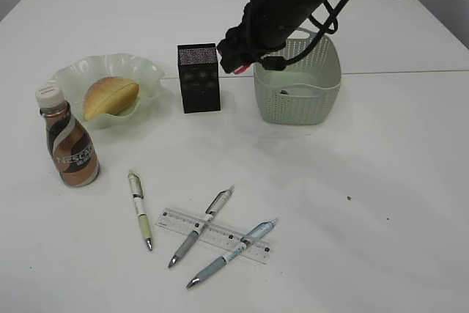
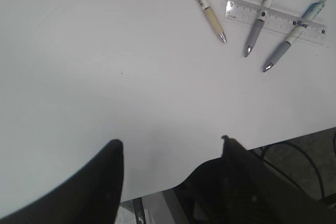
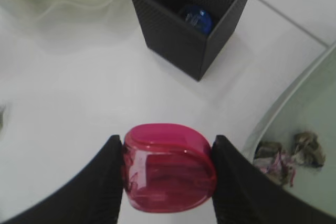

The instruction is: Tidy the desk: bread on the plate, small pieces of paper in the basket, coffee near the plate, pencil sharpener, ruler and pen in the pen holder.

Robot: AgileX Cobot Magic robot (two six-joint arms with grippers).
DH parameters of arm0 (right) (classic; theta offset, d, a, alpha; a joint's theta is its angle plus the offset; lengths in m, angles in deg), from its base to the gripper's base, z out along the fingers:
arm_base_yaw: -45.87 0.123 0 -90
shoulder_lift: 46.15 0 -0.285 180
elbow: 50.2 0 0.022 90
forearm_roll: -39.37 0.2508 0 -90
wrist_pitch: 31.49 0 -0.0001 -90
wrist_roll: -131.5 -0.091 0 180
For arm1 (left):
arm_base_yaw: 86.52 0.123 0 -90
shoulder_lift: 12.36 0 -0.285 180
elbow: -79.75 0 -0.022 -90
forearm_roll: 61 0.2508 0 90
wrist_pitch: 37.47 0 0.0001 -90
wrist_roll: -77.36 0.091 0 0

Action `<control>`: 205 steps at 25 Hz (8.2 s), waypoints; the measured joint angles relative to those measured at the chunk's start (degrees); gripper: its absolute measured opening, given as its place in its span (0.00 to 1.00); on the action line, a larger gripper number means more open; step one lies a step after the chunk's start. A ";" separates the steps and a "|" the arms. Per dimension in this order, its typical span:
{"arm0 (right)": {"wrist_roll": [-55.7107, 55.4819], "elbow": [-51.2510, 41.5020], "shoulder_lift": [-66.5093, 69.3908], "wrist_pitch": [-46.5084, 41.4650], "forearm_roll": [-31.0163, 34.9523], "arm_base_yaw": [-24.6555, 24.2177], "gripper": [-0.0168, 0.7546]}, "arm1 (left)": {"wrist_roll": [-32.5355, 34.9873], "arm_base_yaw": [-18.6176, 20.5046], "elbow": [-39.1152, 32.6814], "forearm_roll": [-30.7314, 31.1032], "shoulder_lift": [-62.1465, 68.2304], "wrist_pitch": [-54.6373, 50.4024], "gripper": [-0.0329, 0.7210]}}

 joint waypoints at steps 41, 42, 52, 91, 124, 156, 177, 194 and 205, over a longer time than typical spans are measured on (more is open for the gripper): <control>20.36 10.67 13.59 30.11 37.45 -0.60 0.45 | 0.00 0.00 0.00 -2.84 0.00 -0.09 0.62; 21.64 10.68 13.74 29.87 38.92 -0.72 0.45 | 0.00 0.00 0.00 -3.03 0.00 -0.09 0.62; 24.34 11.13 13.97 29.37 44.66 -1.31 0.45 | 0.00 0.00 0.00 -4.71 0.00 -0.09 0.62; 36.17 11.37 18.65 21.30 67.35 -3.35 0.45 | -0.11 0.00 0.00 -6.95 0.00 -0.09 0.62; 39.52 12.04 19.59 21.78 70.37 -3.96 0.51 | -0.21 0.00 0.00 -8.26 0.00 -0.09 0.62; 38.18 14.94 18.41 3.87 67.32 -7.20 0.59 | -0.21 0.00 0.00 -8.97 0.00 -0.09 0.62; 0.28 30.02 14.34 -21.72 26.89 -11.10 0.59 | -0.21 0.00 0.00 -11.70 0.00 -0.09 0.62; -16.59 12.97 -3.60 -22.93 5.98 -11.10 0.59 | -0.31 0.00 0.00 -12.03 0.00 -0.09 0.62; -15.75 -17.37 -27.84 -22.93 2.62 -8.97 0.59 | -0.31 0.00 0.00 -12.03 0.00 -0.09 0.62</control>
